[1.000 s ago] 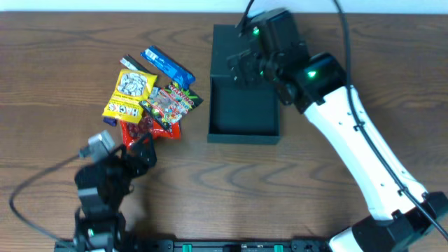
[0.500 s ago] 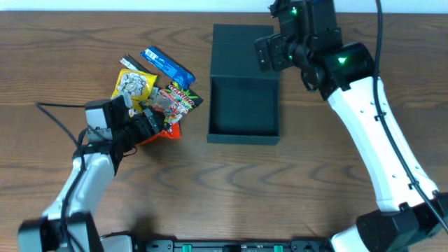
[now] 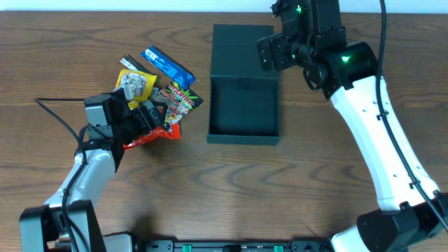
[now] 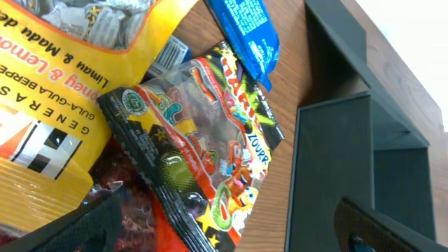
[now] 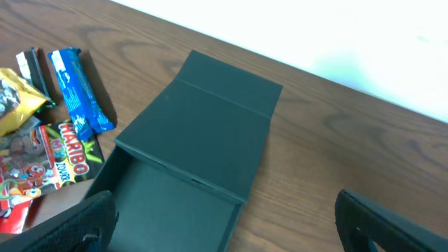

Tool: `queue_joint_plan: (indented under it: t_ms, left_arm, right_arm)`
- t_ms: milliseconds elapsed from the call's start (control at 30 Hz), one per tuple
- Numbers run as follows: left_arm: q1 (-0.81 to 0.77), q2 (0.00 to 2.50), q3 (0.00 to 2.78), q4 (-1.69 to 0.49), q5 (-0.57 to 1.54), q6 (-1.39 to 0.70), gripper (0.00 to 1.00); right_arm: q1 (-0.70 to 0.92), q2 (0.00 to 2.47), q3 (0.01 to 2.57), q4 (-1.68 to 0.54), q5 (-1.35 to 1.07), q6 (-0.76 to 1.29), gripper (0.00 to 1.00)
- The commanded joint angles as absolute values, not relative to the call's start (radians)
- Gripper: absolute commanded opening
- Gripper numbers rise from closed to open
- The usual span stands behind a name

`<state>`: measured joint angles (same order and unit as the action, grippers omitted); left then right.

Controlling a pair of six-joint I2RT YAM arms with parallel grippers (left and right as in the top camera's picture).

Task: Pack container
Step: 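Reach the left gripper into the pile and grasp the black Haribo bag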

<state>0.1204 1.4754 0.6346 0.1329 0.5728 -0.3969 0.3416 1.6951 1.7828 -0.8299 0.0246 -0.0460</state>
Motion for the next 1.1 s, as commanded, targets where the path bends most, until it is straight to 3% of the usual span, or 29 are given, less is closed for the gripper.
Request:
queue_joint_plan:
  t_ms: [0, 700, 867, 967, 1067]
  left_arm:
    - [0.117, 1.53, 0.653, 0.175, 0.57, -0.43, 0.98]
    - [0.109, 1.79, 0.832, 0.189, 0.63, -0.435, 0.95]
    - [0.078, 1.832, 0.867, 0.188, 0.655, -0.434, 1.0]
    - [0.062, 1.853, 0.883, 0.188, 0.654, -0.435, 0.73]
    - [0.057, 1.863, 0.891, 0.188, 0.655, -0.454, 0.38]
  right_arm:
    - [0.334, 1.702, 1.777, -0.829, 0.018, -0.061, 0.99]
    - [0.334, 1.702, 1.777, -0.811, 0.018, -0.061, 0.99]
    - [0.334, 1.702, 1.777, -0.792, 0.018, -0.061, 0.99]
    - [0.334, 1.702, 1.777, -0.785, 0.018, -0.061, 0.99]
    - [0.334, 1.702, 1.777, -0.784, 0.018, -0.061, 0.99]
